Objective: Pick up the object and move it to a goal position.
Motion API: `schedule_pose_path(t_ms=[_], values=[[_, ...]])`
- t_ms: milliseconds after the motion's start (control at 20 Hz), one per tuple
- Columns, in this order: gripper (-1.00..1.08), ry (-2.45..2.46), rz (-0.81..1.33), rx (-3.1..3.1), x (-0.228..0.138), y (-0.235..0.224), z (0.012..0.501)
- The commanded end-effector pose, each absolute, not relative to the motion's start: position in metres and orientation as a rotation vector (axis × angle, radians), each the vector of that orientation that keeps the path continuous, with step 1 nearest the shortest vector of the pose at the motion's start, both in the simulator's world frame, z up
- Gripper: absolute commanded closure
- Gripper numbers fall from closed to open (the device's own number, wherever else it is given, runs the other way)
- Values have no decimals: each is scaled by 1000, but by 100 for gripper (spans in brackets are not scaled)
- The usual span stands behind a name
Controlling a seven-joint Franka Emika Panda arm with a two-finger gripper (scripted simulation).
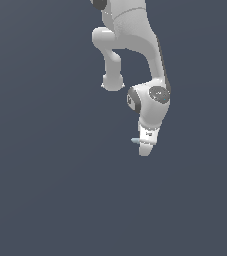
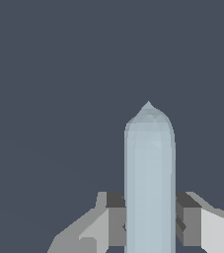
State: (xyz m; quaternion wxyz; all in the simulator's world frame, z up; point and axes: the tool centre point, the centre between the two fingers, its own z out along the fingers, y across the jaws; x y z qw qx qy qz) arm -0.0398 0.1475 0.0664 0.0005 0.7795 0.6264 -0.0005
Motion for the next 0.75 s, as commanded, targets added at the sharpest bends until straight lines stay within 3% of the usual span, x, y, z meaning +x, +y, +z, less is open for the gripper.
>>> schedule_pose_path(t_ms=[0,350,700], values=[[108,1966,-2,2448,-55,170,75],[108,1966,-2,2448,-85,220,95],[108,1967,-1,2448,-95,238,103]])
